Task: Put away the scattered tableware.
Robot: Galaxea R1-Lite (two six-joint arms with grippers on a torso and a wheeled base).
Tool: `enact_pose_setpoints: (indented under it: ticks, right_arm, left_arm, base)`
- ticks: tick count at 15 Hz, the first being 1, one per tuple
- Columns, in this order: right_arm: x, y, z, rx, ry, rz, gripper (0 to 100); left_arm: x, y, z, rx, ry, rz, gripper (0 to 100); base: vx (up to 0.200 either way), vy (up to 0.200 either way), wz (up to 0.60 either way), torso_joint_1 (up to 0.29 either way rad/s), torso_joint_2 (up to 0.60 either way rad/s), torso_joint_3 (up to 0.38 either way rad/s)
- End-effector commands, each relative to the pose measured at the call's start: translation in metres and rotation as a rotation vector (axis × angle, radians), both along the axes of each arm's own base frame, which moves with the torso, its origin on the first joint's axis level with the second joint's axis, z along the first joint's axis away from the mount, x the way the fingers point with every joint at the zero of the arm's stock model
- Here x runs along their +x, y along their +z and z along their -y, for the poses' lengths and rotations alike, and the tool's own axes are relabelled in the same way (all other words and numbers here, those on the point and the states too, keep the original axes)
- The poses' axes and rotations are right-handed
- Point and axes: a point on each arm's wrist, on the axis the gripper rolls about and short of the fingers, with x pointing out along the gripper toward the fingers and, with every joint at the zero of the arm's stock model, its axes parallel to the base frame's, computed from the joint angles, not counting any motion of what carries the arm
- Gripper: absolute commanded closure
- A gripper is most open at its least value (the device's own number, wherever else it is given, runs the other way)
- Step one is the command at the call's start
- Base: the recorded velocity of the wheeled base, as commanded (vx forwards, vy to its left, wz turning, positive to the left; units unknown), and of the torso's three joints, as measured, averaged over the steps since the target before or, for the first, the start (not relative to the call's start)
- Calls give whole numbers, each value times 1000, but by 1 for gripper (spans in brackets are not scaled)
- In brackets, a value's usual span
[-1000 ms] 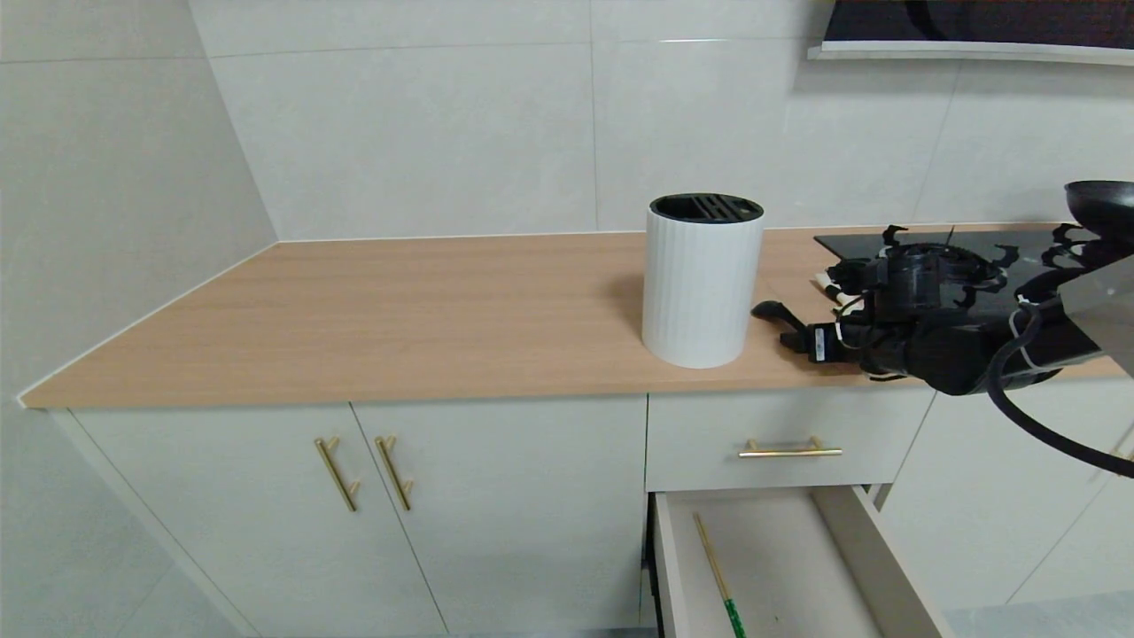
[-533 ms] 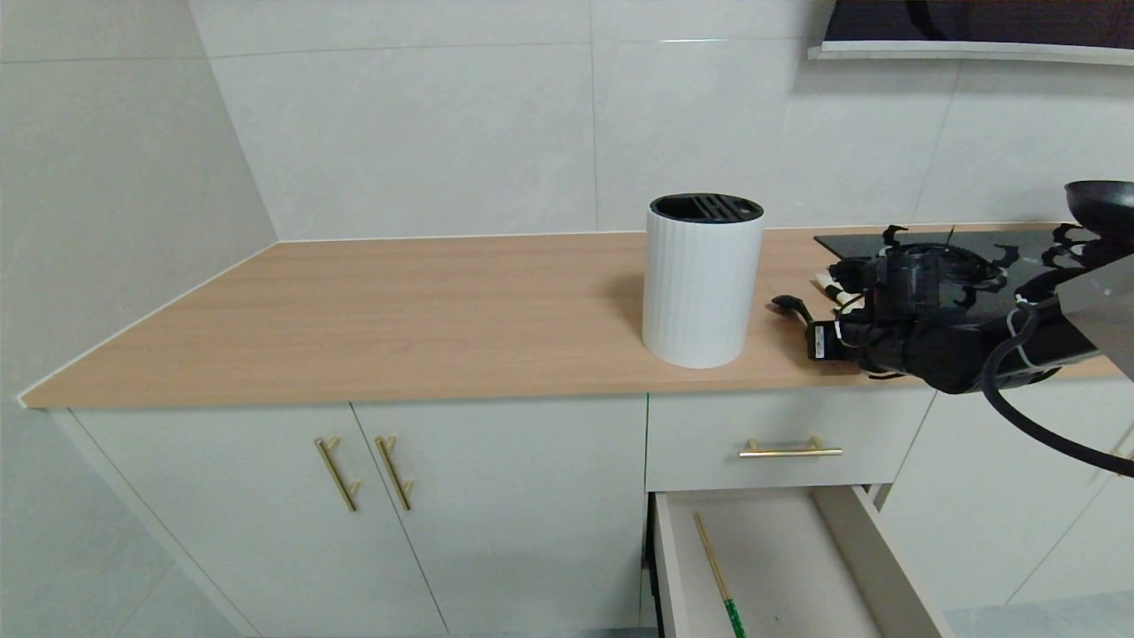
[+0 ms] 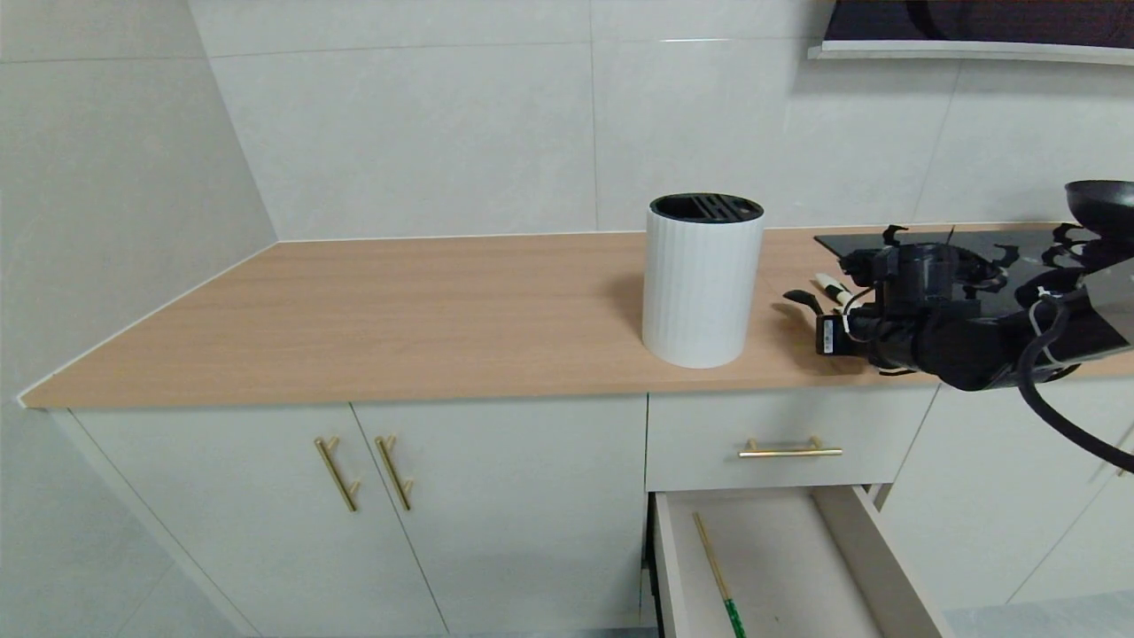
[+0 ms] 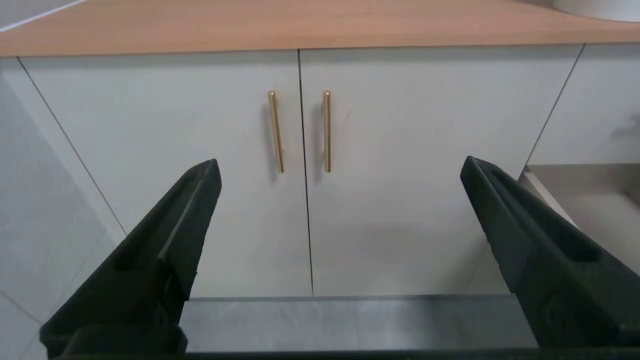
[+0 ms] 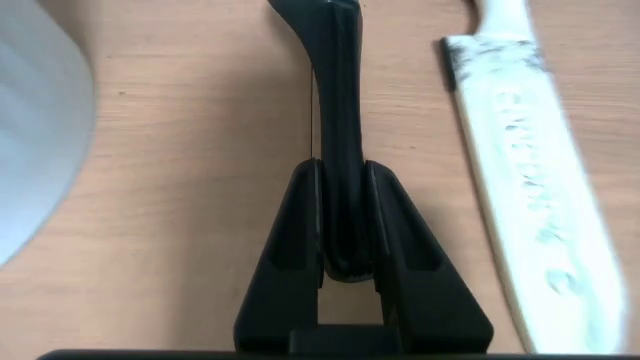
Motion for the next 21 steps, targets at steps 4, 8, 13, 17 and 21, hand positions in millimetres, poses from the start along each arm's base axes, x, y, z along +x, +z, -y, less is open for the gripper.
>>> enact_pose_setpoints:
  ticks: [4, 8, 13, 17, 21]
  right_arm:
    - [-75, 33, -31, -48, 6, 4, 100]
    - [-134, 49, -18, -36, 7, 16, 100]
    - [-196, 37, -2, -43, 11, -35, 100]
    - [-219, 8, -4, -88, 54, -136, 100]
    - [-215, -2, -6, -96, 59, -175, 100]
  left_arm:
    - [0, 0, 0, 0, 1, 0, 0]
    - [0, 0, 0, 0, -1, 0, 0]
    - [0, 0, 0, 0, 1, 0, 0]
    - [0, 0, 0, 0, 1, 0, 0]
    - [0, 0, 0, 0, -1, 0, 0]
  base:
    - [0, 0, 0, 0, 0, 0]
    - [0, 0, 0, 0, 0, 0]
    - [0, 0, 0, 0, 0, 0]
    - [0, 0, 0, 0, 0, 0]
    - [0, 0, 0, 0, 0, 0]
